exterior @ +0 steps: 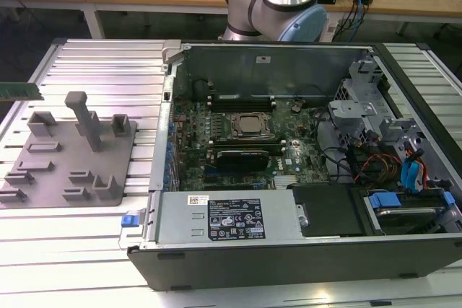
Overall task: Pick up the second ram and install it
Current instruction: 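Pick up the second ram and move it above second insertion slot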
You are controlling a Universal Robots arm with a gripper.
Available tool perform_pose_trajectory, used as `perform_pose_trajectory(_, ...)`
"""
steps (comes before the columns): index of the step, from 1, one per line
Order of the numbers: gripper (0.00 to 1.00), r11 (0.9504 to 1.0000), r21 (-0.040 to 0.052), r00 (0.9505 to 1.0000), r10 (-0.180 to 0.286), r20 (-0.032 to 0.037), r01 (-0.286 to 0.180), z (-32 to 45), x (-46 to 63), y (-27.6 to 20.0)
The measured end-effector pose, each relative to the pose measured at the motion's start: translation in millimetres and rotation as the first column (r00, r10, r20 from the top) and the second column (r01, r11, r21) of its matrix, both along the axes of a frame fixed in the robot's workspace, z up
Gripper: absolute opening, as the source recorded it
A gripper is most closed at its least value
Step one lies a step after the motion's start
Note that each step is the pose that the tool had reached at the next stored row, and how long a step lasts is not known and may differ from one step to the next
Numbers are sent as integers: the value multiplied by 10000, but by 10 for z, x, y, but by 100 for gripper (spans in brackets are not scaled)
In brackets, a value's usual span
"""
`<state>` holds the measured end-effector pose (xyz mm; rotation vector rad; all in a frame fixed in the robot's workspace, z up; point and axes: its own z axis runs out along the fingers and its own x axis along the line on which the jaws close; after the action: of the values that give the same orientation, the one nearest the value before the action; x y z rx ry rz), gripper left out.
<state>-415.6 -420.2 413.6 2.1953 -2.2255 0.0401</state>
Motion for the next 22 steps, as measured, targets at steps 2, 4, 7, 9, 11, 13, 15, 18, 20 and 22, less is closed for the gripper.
perform_pose_trajectory(2,9,10000,-4,10000,1,0,-1,121,1,5)
perform_pose_trajectory(4,9,10000,-4,10000,1,1,-1,208,0,7)
perform_pose_trajectory(7,9,10000,-6,10000,0,1,0,279,0,7)
perform_pose_trajectory(9,9,10000,-8,10000,0,-2,0,282,4,8)
perform_pose_trajectory(11,9,10000,-7,10000,0,0,0,280,46,7)
perform_pose_trajectory(13,9,10000,-6,10000,0,1,0,279,154,7)
perform_pose_trajectory(15,9,10000,-6,10000,1,0,-1,280,287,7)
perform_pose_trajectory(18,9,10000,-6,10000,0,0,0,279,422,7)
perform_pose_trajectory(20,9,10000,-6,10000,1,0,-1,279,488,7)
perform_pose_trajectory(22,9,10000,-5,10000,1,0,-1,279,613,7)
